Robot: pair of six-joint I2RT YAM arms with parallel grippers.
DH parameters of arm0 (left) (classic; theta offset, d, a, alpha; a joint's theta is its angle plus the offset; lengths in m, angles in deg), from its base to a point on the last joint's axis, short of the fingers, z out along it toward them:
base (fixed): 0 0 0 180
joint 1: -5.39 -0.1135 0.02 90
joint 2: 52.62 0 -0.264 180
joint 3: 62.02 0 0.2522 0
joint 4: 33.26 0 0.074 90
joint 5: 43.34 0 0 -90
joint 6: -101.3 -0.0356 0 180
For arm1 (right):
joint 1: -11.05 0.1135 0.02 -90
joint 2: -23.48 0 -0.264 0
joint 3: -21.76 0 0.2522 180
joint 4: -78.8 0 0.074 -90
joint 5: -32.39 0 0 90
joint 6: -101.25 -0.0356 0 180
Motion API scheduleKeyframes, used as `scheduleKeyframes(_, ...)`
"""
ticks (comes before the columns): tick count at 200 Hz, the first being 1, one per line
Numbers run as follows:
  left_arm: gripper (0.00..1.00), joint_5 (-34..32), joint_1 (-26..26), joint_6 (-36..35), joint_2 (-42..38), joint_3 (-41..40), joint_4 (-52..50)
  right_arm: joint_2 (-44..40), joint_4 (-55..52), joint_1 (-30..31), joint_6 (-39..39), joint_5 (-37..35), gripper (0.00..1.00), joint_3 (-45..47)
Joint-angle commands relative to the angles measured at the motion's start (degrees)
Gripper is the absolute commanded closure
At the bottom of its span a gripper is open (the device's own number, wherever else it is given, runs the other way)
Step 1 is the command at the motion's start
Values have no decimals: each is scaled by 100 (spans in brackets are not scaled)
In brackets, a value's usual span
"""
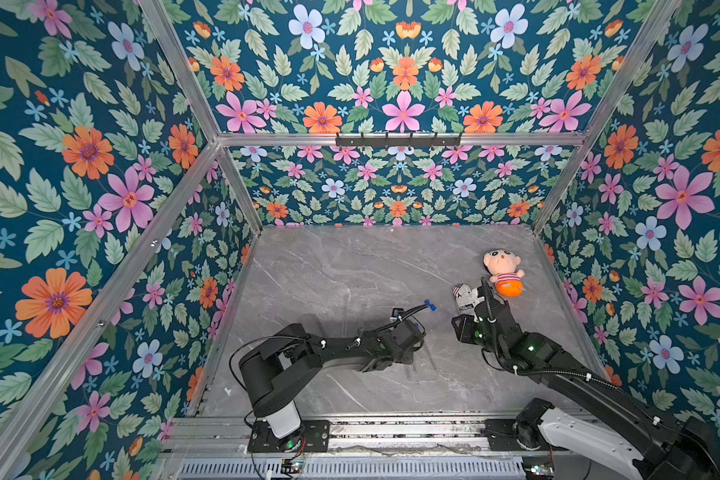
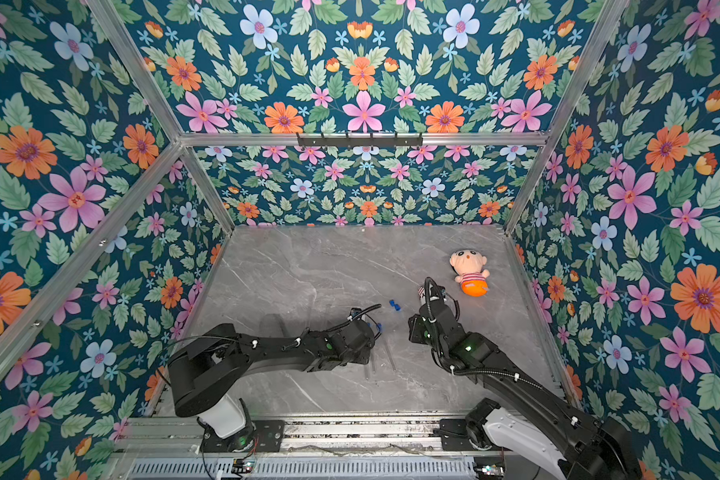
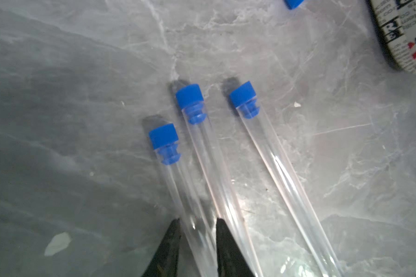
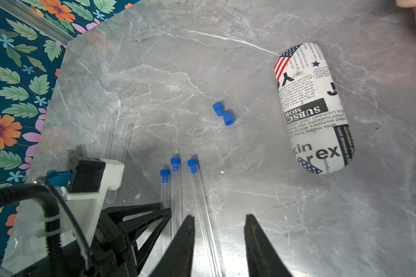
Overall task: Remove stoppers from test tubes
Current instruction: Pick up the test tube at the center of the board.
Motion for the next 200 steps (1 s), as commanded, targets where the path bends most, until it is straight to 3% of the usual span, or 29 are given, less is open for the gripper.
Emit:
scheduleKeyframes(1, 72, -34, 10, 32, 89, 30, -195, 30, 142, 5, -39, -87, 63, 10)
scheduleKeyframes(120, 77, -520, 8, -270, 280, 446, -1643, 217, 325, 3, -59, -16, 63, 38)
scheduleKeyframes(200, 70, -494, 16, -279, 327, 457, -1771, 225, 347, 5, -67, -25, 63, 63)
